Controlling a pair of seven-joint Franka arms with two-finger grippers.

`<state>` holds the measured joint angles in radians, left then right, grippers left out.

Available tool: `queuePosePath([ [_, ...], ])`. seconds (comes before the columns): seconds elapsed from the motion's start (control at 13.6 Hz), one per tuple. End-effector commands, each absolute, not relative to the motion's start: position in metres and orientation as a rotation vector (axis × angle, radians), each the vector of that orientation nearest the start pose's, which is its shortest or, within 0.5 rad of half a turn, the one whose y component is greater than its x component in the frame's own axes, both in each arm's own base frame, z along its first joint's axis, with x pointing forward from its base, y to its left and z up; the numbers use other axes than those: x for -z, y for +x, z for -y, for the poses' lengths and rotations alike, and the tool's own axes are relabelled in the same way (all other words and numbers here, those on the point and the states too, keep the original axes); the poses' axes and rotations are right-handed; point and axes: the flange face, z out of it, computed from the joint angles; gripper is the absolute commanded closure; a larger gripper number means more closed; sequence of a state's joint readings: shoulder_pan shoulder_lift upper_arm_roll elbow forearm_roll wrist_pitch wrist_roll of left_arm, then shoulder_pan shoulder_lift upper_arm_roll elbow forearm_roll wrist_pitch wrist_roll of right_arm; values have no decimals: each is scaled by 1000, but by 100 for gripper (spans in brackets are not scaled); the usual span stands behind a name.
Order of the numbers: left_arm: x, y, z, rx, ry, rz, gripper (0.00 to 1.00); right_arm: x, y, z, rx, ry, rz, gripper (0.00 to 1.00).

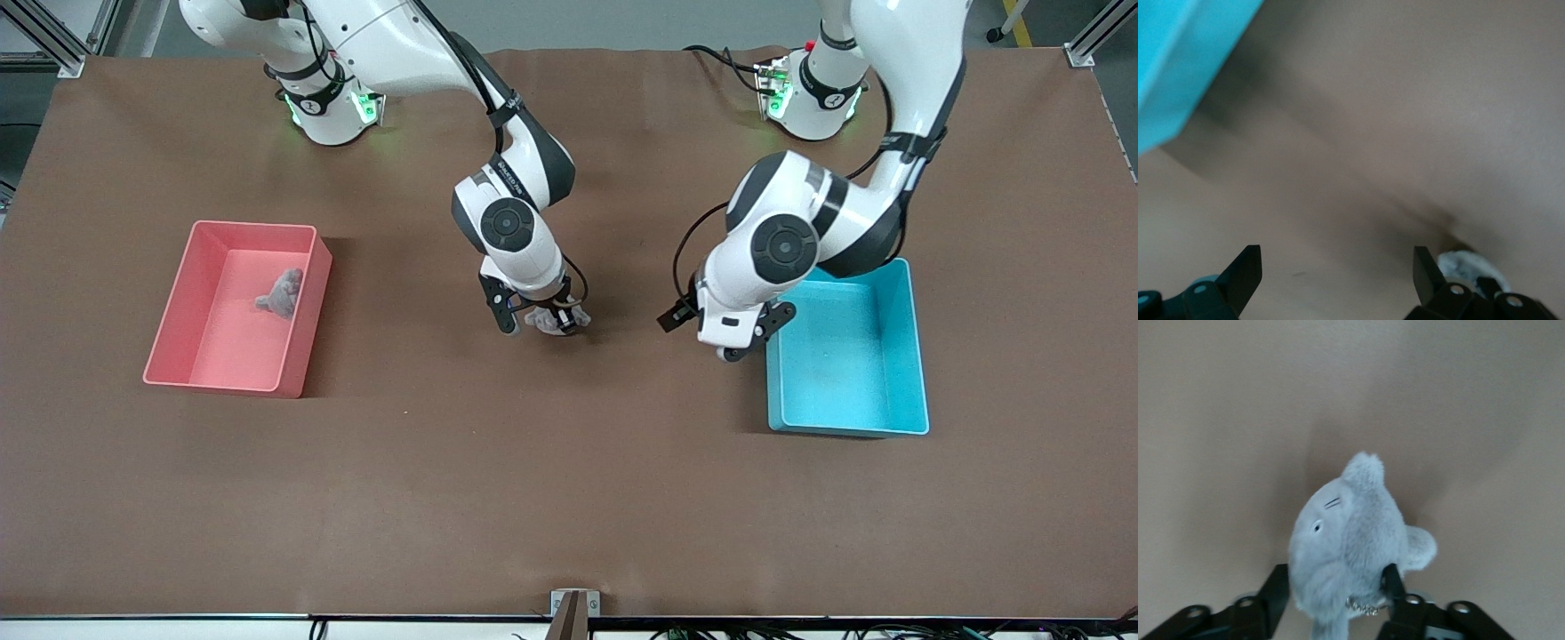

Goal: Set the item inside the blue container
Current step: 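Pass the plush from the right gripper to the left gripper, then carry the plush to the blue box while the right gripper reaches the pink box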

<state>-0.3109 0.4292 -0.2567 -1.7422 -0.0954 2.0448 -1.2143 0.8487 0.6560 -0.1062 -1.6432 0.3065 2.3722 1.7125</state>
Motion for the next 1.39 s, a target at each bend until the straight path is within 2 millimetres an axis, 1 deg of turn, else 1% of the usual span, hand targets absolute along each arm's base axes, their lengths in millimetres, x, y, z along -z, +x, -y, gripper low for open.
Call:
queuePosePath([
  [0.0,-320,549,358,-372,-2886,1338,0,-255,514,-466,-217,-2591,-1574,0],
  [0.15,-304,548,379,-380,-2855,1447,0,-292,531,-424,-308,-2703,-1482,0],
  [0.22,-298,543,394,-372,-2850,1479,0,-311,540,-396,-354,-2745,-1430,0],
  [0.29,-292,538,404,-367,-2830,1528,0,-329,547,-367,-387,-2765,-1385,0],
  [0.37,-284,533,415,-361,-2811,1583,0,-343,551,-335,-411,-2781,-1333,0],
  [0.44,-276,528,427,-354,-2803,1634,0,-351,553,-301,-431,-2799,-1284,0],
  [0.51,-270,520,444,-337,-2781,1719,0,-357,554,-264,-438,-2798,-1261,0],
  [0.59,-263,515,455,-329,-2749,1791,0,-360,553,-222,-450,-2791,-1235,0],
  [0.66,-258,510,467,-333,-2742,1824,0,-359,549,-191,-458,-2774,-1261,0],
  [0.73,-248,503,479,-345,-2715,1854,0,-360,550,-154,-445,-2751,-1329,0],
  [0.81,-242,493,495,-352,-2697,1876,0,-358,555,-116,-449,-2728,-1391,0],
  [0.88,-236,487,507,-345,-2691,1914,0,-353,551,-91,-460,-2710,-1411,0],
  [0.95,-232,489,508,-332,-2686,1969,0,-345,547,-70,-458,-2688,-1445,0],
  [1.03,-226,490,510,-327,-2685,1992,0,-338,543,-52,-452,-2666,-1475,0],
  [1.1,-225,488,512,-326,-2692,1996,0,-331,539,-31,-463,-2656,-1482,0],
  [1.17,-220,479,519,-329,-2703,1972,1,-327,537,-12,-474,-2651,-1461,0],
  [1.25,-218,473,523,-332,-2708,1954,5,-323,535,8,-483,-2644,-1452,0],
  [1.32,-216,469,525,-333,-2709,1945,20,-316,529,24,-499,-2637,-1449,0],
])
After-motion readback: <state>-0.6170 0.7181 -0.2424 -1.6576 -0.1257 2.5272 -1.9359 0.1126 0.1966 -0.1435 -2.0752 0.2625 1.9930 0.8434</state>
